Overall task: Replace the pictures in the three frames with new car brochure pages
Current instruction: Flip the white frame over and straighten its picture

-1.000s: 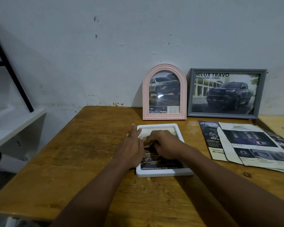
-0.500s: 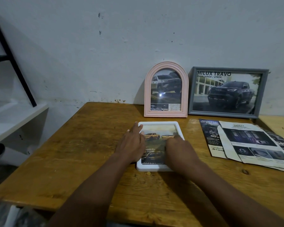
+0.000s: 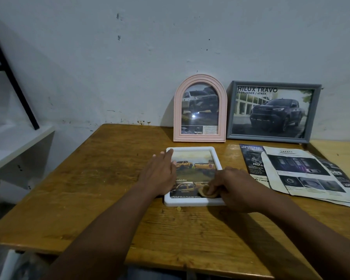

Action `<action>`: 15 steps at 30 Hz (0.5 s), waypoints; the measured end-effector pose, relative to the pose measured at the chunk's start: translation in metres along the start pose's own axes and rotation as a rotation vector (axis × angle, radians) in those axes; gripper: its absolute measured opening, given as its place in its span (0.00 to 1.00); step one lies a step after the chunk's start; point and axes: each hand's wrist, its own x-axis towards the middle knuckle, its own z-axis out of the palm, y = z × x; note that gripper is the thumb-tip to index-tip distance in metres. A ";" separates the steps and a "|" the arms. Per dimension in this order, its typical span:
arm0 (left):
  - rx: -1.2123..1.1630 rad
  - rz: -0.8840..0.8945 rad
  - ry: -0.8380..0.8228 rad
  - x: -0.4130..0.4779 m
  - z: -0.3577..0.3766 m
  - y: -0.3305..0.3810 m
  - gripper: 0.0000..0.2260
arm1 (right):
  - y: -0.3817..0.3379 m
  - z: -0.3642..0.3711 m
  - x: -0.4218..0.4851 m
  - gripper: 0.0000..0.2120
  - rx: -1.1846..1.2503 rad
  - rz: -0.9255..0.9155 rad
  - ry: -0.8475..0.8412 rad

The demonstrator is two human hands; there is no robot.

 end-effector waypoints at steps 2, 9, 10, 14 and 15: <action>0.132 0.077 -0.001 0.003 -0.003 0.001 0.25 | 0.005 -0.012 0.001 0.12 0.228 0.042 0.026; 0.086 0.092 -0.066 0.012 -0.014 0.007 0.25 | 0.044 -0.059 0.028 0.08 1.295 0.561 0.254; 0.046 0.080 -0.069 0.013 -0.014 0.006 0.25 | 0.048 -0.060 0.034 0.09 1.307 0.564 0.218; 0.034 0.089 -0.062 0.017 -0.009 0.010 0.26 | 0.054 -0.058 0.061 0.12 1.245 0.477 0.092; 0.040 0.093 -0.065 0.016 -0.006 0.012 0.26 | 0.055 -0.056 0.068 0.11 1.228 0.473 0.098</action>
